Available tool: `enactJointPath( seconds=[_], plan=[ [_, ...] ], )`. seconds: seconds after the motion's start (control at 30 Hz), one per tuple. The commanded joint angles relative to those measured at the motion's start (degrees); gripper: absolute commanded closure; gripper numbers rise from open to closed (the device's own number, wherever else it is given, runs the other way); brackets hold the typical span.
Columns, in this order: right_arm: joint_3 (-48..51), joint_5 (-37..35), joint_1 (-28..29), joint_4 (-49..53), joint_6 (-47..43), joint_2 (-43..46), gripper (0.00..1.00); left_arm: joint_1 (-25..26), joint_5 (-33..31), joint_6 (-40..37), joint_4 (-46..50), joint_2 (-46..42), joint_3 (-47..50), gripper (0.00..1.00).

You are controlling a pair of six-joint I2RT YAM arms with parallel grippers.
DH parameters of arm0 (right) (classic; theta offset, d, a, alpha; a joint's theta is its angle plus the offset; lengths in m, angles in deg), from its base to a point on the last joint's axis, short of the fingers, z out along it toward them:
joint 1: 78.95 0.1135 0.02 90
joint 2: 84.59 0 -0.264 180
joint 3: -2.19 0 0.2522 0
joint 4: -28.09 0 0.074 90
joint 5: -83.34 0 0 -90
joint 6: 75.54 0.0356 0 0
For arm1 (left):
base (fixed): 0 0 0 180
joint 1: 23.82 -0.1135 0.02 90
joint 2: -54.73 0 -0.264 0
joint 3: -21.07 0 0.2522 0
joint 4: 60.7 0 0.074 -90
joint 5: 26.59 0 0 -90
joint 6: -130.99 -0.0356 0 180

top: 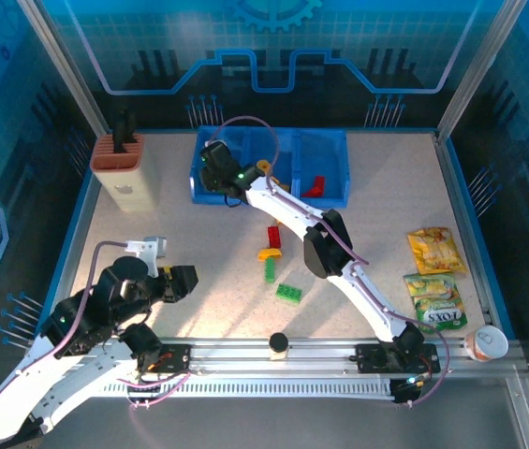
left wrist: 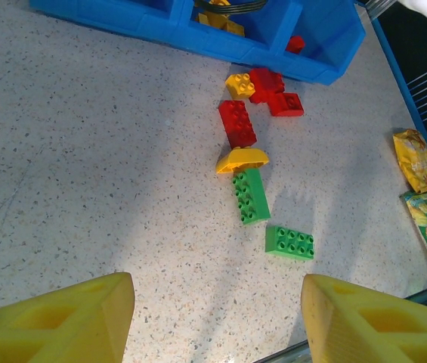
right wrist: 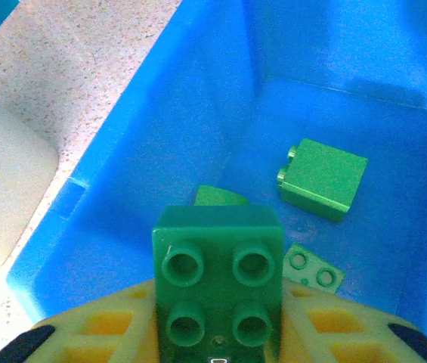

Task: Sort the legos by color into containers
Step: Place the lego in the container.

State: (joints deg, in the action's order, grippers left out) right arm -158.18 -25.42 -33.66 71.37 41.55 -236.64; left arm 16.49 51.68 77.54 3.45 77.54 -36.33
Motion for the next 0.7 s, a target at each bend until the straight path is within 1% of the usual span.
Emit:
enactJointPath(
  seconds=[0.0, 0.5, 0.67],
  plan=[
    [-0.9, -1.7, -0.3, -0.1, -2.3, -1.8, 0.62, 0.4, 0.5, 0.2, 0.4, -0.2, -1.8, 0.39],
    [1.3, -0.8, -0.2, 2.1, -3.1, -1.2, 0.59, 0.3, 0.5, 0.2, 0.1, -0.1, -1.5, 0.4],
    [6.0, -0.8, 0.2, 0.1, -3.0, 1.5, 0.6, 0.4, 0.6, 0.1, 0.3, -0.1, -1.7, 0.4]
  ],
)
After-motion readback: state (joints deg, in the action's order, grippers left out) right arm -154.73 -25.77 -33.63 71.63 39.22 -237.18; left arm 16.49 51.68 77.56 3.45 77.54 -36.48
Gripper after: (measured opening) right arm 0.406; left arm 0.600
